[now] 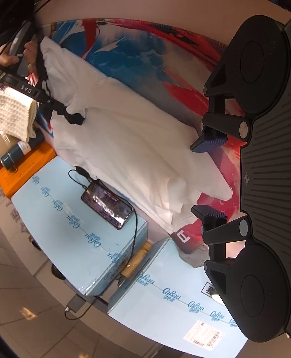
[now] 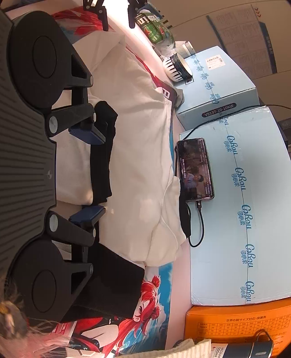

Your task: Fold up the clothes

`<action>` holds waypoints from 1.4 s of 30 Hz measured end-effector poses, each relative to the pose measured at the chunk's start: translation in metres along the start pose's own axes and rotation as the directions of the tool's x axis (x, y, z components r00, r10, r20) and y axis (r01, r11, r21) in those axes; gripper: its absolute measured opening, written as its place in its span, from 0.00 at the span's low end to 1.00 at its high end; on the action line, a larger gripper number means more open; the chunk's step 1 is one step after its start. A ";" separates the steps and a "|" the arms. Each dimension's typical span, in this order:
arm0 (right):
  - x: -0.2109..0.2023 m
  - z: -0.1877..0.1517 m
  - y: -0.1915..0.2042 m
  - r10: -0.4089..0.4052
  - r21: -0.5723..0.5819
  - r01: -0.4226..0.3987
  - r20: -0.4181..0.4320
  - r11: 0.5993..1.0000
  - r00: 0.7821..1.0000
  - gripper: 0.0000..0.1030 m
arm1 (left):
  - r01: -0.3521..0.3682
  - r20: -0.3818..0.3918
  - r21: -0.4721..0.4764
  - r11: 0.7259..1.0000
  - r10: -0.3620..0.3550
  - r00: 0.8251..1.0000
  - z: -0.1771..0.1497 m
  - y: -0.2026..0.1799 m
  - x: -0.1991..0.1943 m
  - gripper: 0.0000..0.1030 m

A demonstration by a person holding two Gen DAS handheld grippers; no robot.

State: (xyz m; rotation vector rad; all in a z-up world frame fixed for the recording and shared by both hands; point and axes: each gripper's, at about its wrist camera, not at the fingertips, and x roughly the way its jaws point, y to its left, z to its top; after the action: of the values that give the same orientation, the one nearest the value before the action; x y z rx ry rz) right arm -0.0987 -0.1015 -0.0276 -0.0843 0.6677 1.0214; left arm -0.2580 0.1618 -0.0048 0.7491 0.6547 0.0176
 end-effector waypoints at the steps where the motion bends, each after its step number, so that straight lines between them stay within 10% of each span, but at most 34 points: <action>1: 0.002 0.000 0.002 -0.009 -0.007 0.009 0.000 1.000 1.000 0.57 | 0.013 0.011 -0.007 1.000 -0.013 1.000 0.001 0.003 0.002 0.51; 7: 0.004 -0.005 0.012 -0.059 -0.086 0.060 0.018 0.994 0.998 0.16 | 0.142 -0.003 -0.022 0.990 -0.143 0.990 0.008 0.004 0.019 0.45; 9: 0.000 -0.007 0.017 -0.048 -0.105 0.050 0.026 0.993 0.999 0.11 | 0.184 -0.023 -0.021 0.983 -0.184 0.983 0.009 0.001 0.022 0.08; 14: -0.044 -0.005 0.029 0.078 -0.077 -0.066 0.167 0.995 0.983 0.09 | 0.172 -0.025 -0.045 0.984 -0.173 0.985 0.005 -0.007 0.001 0.03; 21: -0.127 -0.023 0.056 0.353 -0.123 -0.331 0.285 0.936 0.891 0.09 | 0.105 -0.012 -0.091 0.990 -0.106 0.994 -0.004 -0.023 -0.042 0.02; 29: -0.146 -0.083 0.077 0.603 -0.194 -0.582 0.079 0.790 0.793 0.09 | 0.057 -0.039 -0.297 0.953 -0.072 0.997 -0.044 -0.034 -0.063 0.03; 34: -0.126 -0.117 0.089 0.599 -0.153 -0.609 -0.109 0.778 0.793 0.10 | 0.038 0.087 -0.546 0.837 0.011 0.996 -0.060 -0.002 -0.069 0.13; 38: -0.125 -0.129 0.089 0.627 -0.120 -0.642 -0.141 0.758 0.766 0.20 | -0.083 -0.022 -0.806 0.586 0.110 0.994 -0.077 0.022 -0.037 0.27; 39: -0.131 -0.126 0.086 0.639 -0.123 -0.648 -0.107 0.752 0.762 0.37 | -0.103 -0.055 -0.847 0.521 0.107 0.993 -0.082 0.026 -0.028 0.27; 40: -0.138 -0.122 0.082 0.646 -0.128 -0.649 -0.071 0.750 0.760 0.55 | -0.105 -0.064 -0.870 0.482 0.101 0.993 -0.084 0.027 -0.023 0.27; 42: -0.148 -0.112 0.071 0.593 -0.140 -0.586 0.009 0.798 0.805 0.57 | -0.101 -0.064 -0.891 0.443 0.097 0.993 -0.085 0.027 -0.017 0.36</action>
State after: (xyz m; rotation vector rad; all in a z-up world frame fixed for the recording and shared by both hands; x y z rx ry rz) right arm -0.2601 -0.2170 -0.0185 0.0441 0.5874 1.6710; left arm -0.3129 0.2311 -0.0247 -0.2812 0.4965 0.4577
